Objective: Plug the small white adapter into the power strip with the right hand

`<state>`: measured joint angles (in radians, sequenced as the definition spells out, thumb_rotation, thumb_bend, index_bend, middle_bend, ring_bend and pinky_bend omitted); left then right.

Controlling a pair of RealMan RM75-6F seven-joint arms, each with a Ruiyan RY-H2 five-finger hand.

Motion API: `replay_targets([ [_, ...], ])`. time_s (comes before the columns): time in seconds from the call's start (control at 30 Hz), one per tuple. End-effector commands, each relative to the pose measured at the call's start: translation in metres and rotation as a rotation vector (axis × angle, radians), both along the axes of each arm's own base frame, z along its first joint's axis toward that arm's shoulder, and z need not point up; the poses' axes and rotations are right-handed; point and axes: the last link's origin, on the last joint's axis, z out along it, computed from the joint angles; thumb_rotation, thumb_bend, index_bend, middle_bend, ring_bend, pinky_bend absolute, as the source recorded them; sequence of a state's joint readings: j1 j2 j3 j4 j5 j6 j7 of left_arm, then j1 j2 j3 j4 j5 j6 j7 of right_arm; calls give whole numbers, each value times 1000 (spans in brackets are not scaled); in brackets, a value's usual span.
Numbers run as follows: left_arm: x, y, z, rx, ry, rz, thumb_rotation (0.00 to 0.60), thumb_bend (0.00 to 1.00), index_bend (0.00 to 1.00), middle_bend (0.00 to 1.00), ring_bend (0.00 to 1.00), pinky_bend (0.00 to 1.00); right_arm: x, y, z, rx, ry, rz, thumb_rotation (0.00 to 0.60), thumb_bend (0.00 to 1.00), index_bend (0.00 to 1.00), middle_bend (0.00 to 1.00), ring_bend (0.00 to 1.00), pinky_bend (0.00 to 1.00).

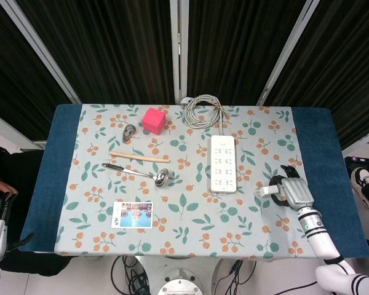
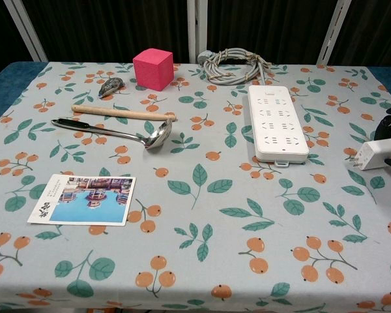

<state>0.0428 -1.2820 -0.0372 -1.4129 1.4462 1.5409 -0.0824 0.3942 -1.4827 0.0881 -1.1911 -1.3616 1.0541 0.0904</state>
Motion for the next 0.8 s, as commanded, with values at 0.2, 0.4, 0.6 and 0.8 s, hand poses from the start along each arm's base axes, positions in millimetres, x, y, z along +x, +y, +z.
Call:
replay_targets([
  [0.2,-1,-1,2,3,-2,-4,600,0,63,0,0,0,26,-20,28,-54,185,124,600,419,672,540,195,0],
  [0.4,-2,-2,-1,-2,-8,-7,600,0,62,0,0,0,62,-44,48,-69,593,264,600,438,675,540,197,0],
  [0.6,-5,-3,-1,-3,-14,0,600,0,62,0,0,0,79,-58,40,-84,887,332,600,450,677,540,197,0],
  [0.8,-6,-1,-4,-13,-18,1,600,0,62,0,0,0,80,-66,24,-75,995,343,600,452,678,540,197,0],
])
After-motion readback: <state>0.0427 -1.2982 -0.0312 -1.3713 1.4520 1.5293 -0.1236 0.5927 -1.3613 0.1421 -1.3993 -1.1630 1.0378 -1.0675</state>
